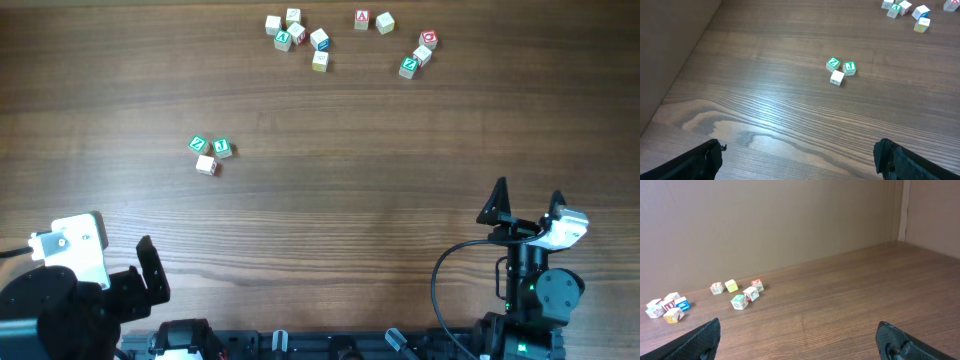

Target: Form a circle

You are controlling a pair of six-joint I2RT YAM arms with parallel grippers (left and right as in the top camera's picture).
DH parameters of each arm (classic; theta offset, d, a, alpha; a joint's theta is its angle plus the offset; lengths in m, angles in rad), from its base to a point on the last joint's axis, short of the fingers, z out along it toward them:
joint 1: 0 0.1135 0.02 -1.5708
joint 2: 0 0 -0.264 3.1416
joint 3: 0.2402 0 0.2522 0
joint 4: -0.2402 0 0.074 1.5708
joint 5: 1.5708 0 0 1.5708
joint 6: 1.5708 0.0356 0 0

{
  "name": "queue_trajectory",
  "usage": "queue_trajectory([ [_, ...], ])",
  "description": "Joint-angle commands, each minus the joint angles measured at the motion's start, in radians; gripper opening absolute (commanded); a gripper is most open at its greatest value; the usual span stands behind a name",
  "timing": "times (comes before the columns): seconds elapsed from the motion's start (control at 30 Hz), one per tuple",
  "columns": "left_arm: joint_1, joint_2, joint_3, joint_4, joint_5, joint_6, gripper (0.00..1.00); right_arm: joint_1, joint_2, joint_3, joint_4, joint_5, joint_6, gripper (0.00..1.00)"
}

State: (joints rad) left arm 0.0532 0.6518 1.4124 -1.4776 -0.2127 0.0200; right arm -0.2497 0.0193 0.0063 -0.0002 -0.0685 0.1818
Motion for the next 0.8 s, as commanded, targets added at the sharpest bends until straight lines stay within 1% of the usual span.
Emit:
queue_trajectory([
  [0.0, -0.003, 0.003, 0.001, 0.002, -0.005, -0.009, 1.0, 0.002, -0.014, -0.001, 0.003, -0.014, 0.012, 1.0],
  [0.6, -0.003, 0.003, -0.014, 0.003, -0.005, -0.009, 1.0, 0.002, -0.014, -0.001, 0.003, -0.014, 0.012, 1.0],
  [0.7, -0.003, 0.0, -0.108, 0.003, -0.005, -0.009, 1.0, 0.002, -0.014, -0.001, 0.003, -0.014, 0.012, 1.0],
  [0.77, -0.003, -0.038, -0.266, 0.003, -0.005, -0.009, 1.0, 0.002, -0.014, -0.001, 0.003, -0.014, 0.011, 1.0],
])
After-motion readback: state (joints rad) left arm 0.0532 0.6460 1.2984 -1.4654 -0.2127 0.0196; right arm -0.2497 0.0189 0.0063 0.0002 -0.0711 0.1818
